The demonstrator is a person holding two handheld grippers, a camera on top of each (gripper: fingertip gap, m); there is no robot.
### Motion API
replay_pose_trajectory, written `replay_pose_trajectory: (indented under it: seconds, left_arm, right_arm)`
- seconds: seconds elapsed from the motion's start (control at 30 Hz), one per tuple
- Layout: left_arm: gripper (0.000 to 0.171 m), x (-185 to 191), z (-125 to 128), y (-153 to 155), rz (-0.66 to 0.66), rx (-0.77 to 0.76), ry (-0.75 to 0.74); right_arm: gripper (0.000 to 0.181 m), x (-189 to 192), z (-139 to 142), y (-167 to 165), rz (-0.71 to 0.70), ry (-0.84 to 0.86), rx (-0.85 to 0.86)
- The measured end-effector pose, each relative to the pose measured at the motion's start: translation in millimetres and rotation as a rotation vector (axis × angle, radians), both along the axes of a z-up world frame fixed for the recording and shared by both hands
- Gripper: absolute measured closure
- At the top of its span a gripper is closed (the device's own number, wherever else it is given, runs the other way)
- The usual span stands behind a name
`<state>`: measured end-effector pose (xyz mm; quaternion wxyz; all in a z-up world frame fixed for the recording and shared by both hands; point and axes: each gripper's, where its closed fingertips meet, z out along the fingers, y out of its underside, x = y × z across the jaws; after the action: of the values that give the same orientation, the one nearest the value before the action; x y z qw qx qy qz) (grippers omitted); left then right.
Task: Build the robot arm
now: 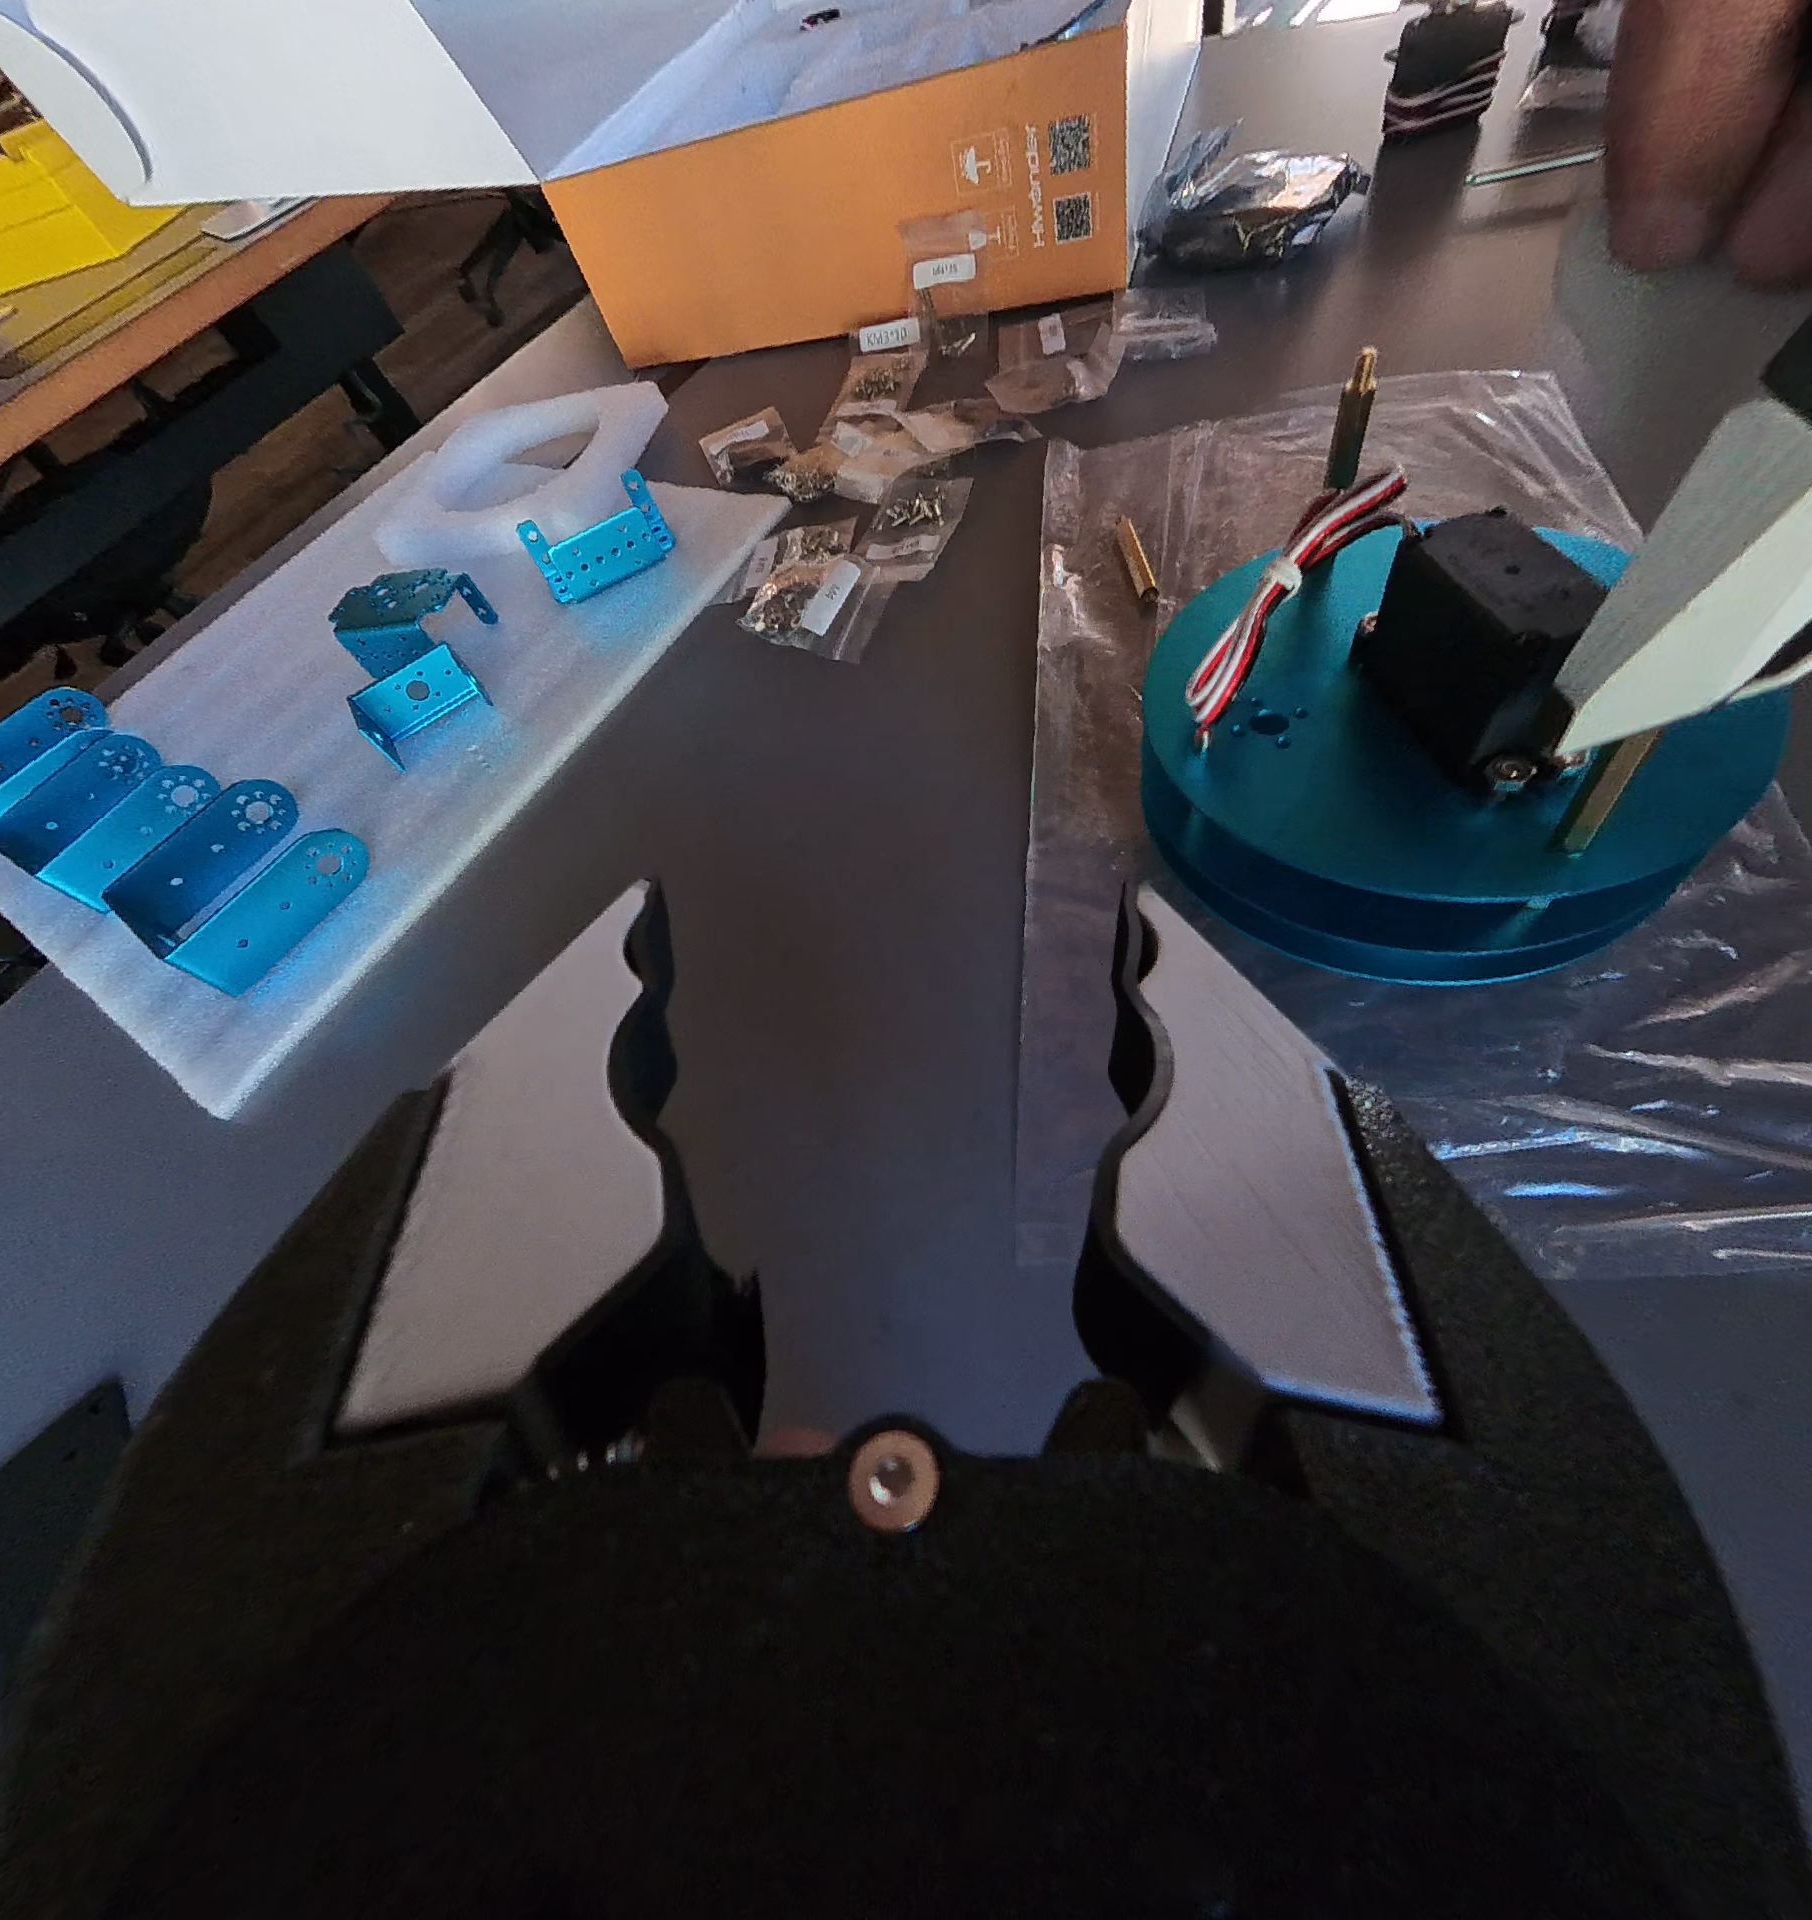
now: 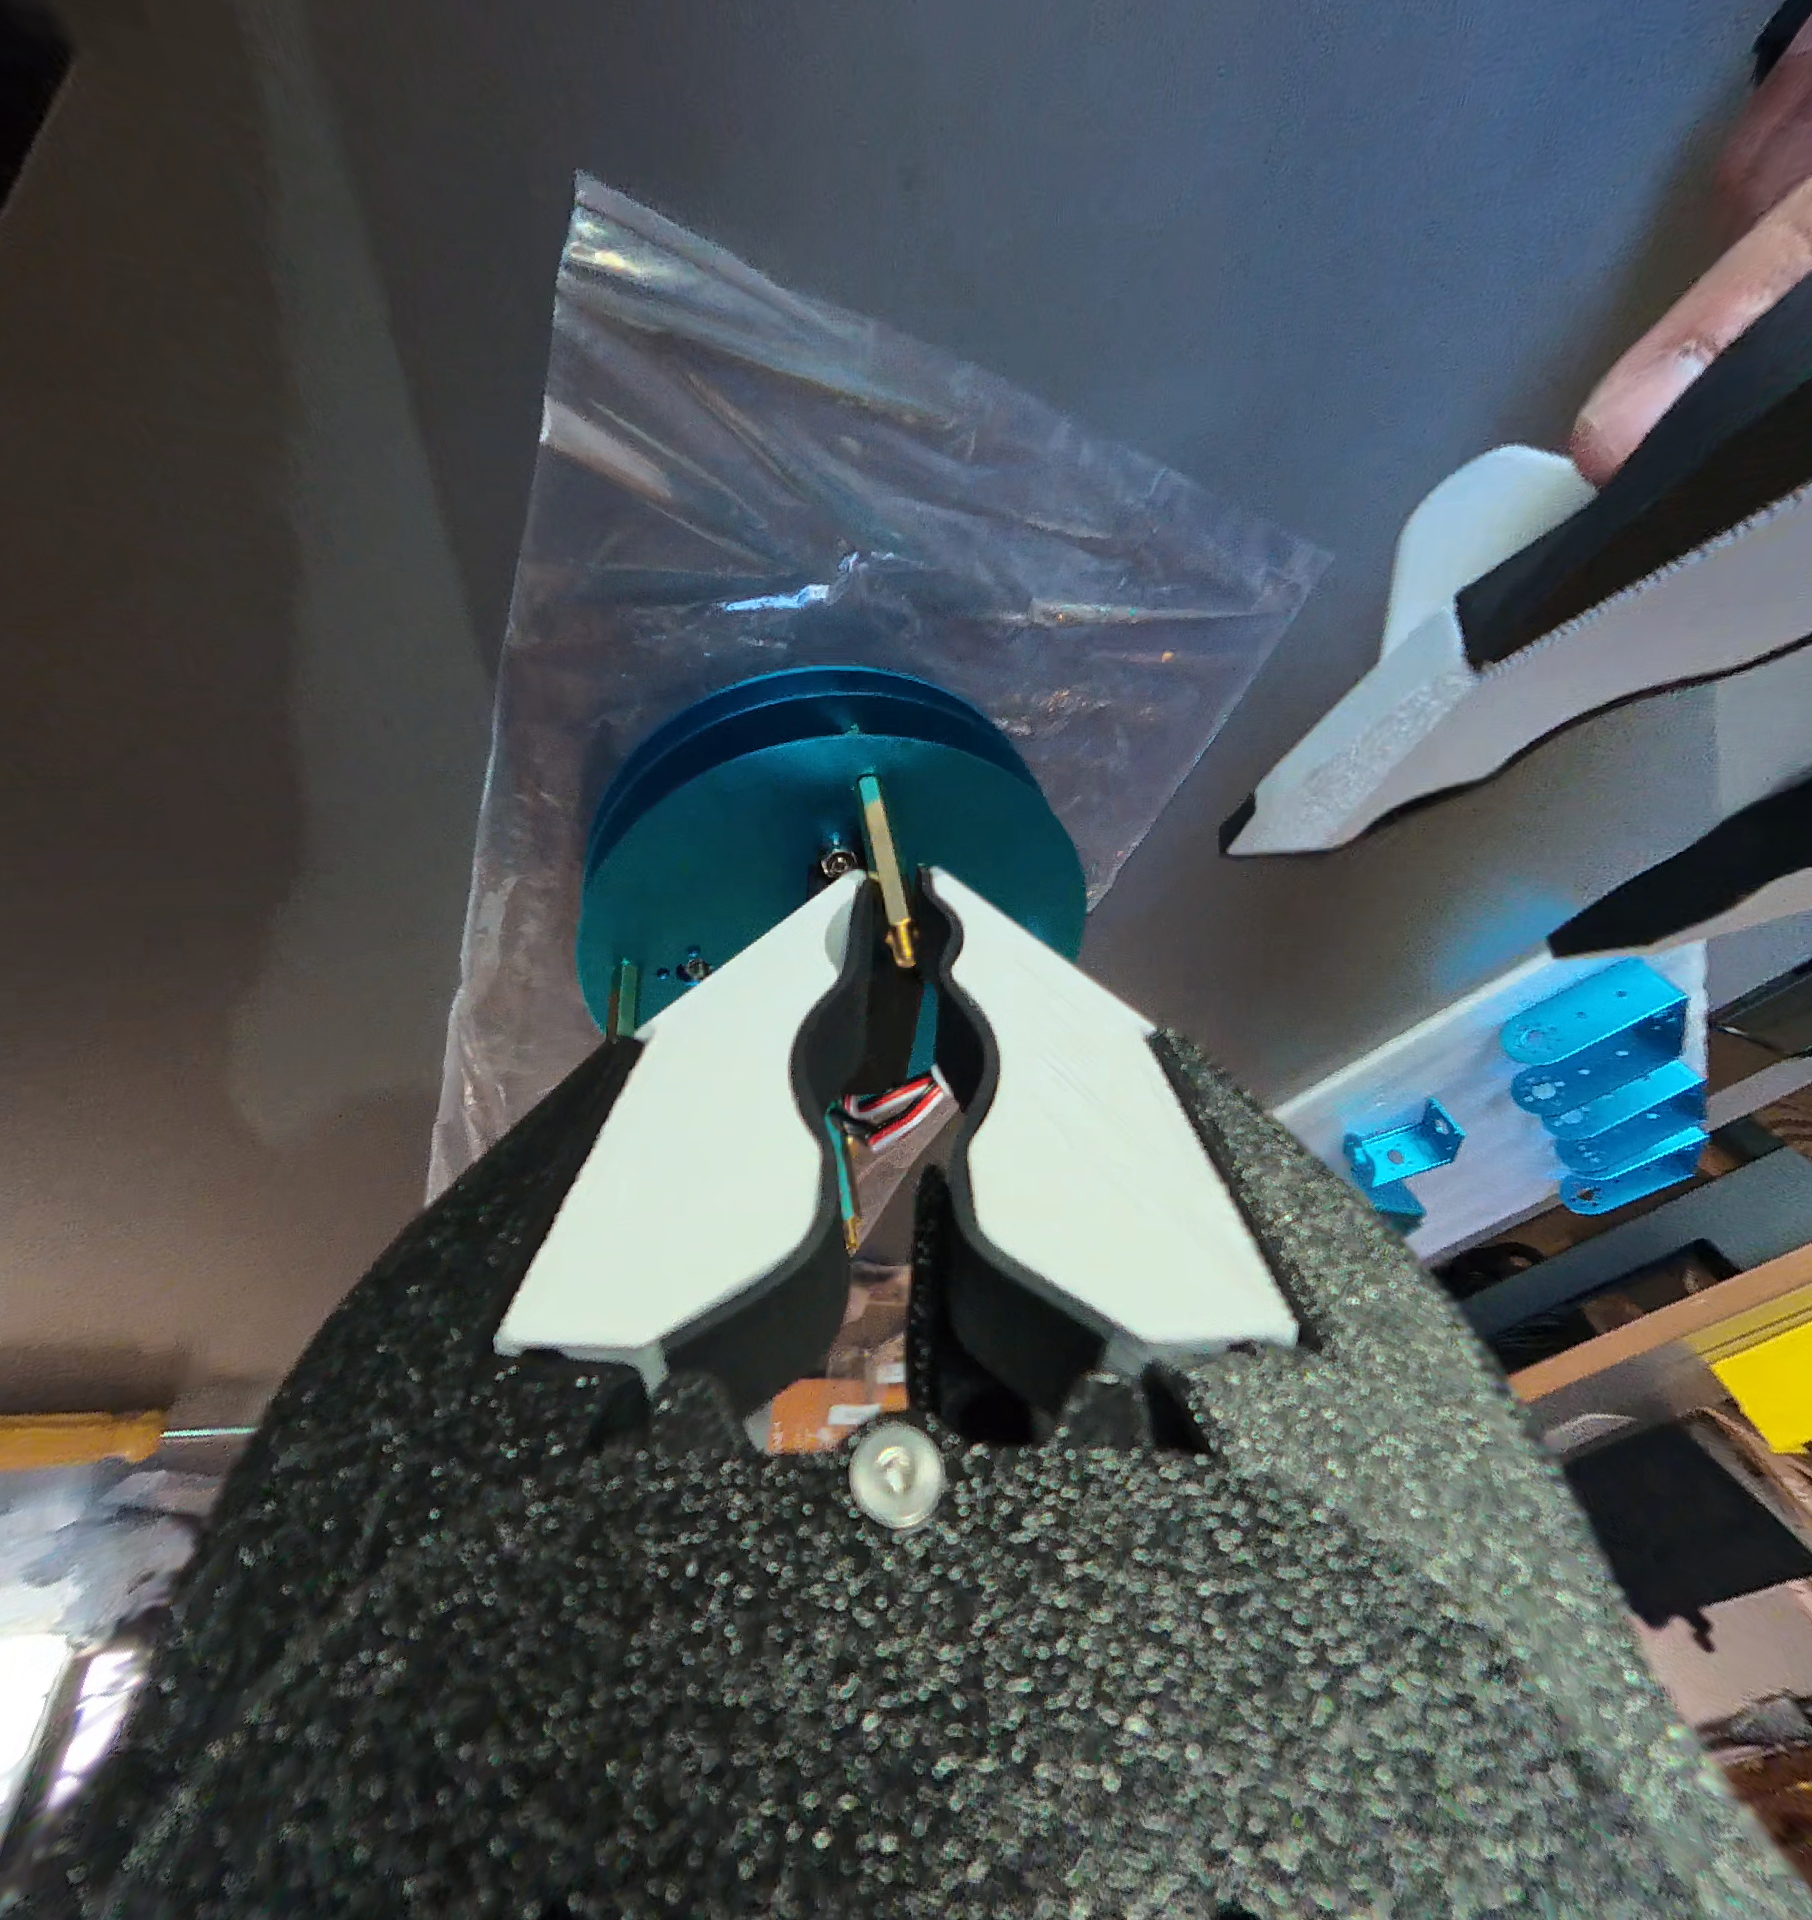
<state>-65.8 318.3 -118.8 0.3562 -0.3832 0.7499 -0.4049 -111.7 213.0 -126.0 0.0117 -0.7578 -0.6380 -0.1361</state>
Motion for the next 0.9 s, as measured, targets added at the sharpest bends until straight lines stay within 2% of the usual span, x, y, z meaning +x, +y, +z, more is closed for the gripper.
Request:
replay_pose_trajectory:
  seconds: [0.17, 0.27, 0.33, 0.43, 0.6, 0.73, 0.83, 0.9]
  left_arm:
    - [0.087, -1.9, -9.0, -3.3, -0.004, 0.04, 0.036]
    - [0.102, -5.3, -15.3, -5.7, -0.013, 0.052, 0.072]
    - [0.105, -8.2, -16.6, -11.6, -0.04, 0.034, 0.088]
    - [0.11, -16.5, -14.8, -33.7, -0.124, -0.07, 0.14]
    - [0.11, -34.2, 4.0, -93.6, -0.281, -0.288, 0.19]
    - [0.111, -22.4, 9.9, -118.7, -0.242, -0.288, 0.13]
    - [0.129, -6.7, 17.0, -128.5, -0.231, -0.271, 0.089]
    - [0.131, 8.9, 16.2, -130.7, -0.211, -0.279, 0.12]
  right_arm:
    - [0.177, 8.0, 9.8, -2.3, -0.063, -0.015, -0.006]
    - [0.177, 22.6, 20.6, -3.1, -0.124, 0.009, 0.022]
    - [0.178, 32.1, 26.3, -5.9, -0.179, 0.076, 0.049]
    - [0.178, 44.2, 34.8, -12.2, -0.252, 0.181, 0.116]
    - [0.178, 63.9, 45.7, -30.6, -0.35, 0.319, 0.232]
    - [0.178, 83.0, 49.2, -50.5, -0.418, 0.403, 0.286]
    - [0.178, 95.9, 49.6, -63.2, -0.471, 0.5, 0.315]
    - [0.178, 102.9, 50.4, -67.7, -0.503, 0.575, 0.335]
